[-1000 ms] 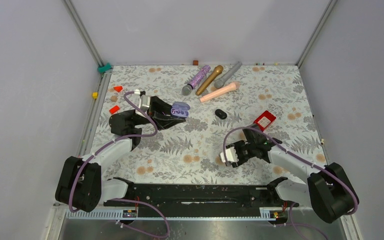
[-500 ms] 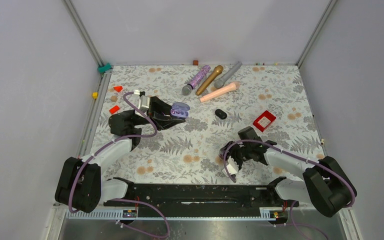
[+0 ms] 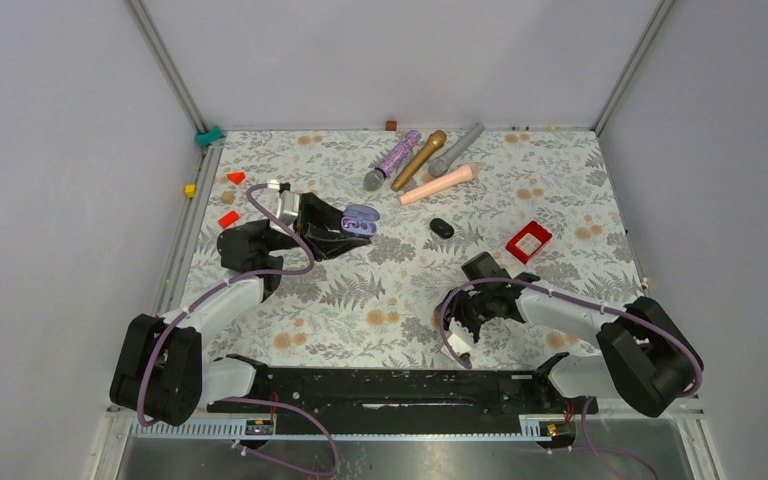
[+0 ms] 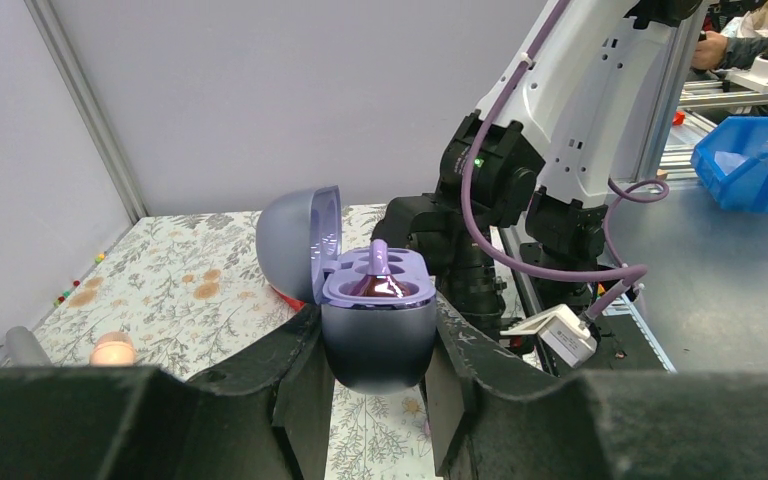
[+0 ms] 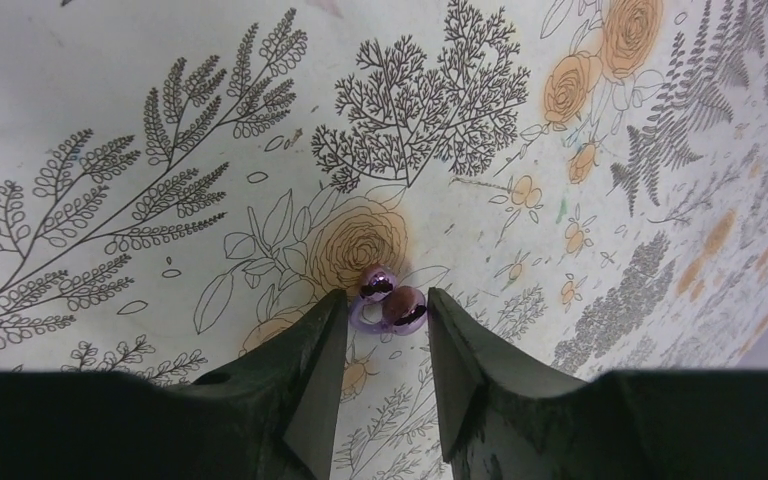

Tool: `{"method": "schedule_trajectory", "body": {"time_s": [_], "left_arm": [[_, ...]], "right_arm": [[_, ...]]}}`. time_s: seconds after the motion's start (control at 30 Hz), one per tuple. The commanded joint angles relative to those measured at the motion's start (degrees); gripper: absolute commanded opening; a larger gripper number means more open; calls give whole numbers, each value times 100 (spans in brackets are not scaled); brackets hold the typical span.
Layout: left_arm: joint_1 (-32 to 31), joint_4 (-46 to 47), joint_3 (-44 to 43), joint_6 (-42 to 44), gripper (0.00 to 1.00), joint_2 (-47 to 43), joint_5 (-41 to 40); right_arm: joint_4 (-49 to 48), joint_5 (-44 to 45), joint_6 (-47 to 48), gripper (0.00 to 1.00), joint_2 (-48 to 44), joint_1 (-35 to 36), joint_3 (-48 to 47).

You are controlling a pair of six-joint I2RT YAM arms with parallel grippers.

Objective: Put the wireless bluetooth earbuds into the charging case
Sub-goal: Pick up the earbud from the center of the board.

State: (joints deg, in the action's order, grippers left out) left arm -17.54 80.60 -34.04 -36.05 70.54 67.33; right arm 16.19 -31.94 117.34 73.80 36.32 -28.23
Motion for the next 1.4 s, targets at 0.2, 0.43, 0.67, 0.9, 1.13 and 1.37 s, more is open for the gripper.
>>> {"method": "schedule_trajectory", "body": {"time_s": [0.2,0.43,0.67,0.9,1.13,1.37], "left_arm": [[31,315,-163,-6,17,-95,60],[32,312,-185,-64,17,-102,62],[29,317,-178,-70,17,-129,73],[25,318,-191,-95,17,-108,71],[26,315,-203,-111,17,-111,80],[29,319,-182,-95,17,-146,97]], "right_arm": [[560,135,-2203,33,476,207,-992],[1332,437,-4830,30,1335,235,-2615],[1645,505,-4364,37,978,235,-2431],[1758,647,-2298,47,434,242,-1560],[1340,654,-1232,47,359,252,-1180],[1131,769,-1135,44,496,267,-1029]]}}
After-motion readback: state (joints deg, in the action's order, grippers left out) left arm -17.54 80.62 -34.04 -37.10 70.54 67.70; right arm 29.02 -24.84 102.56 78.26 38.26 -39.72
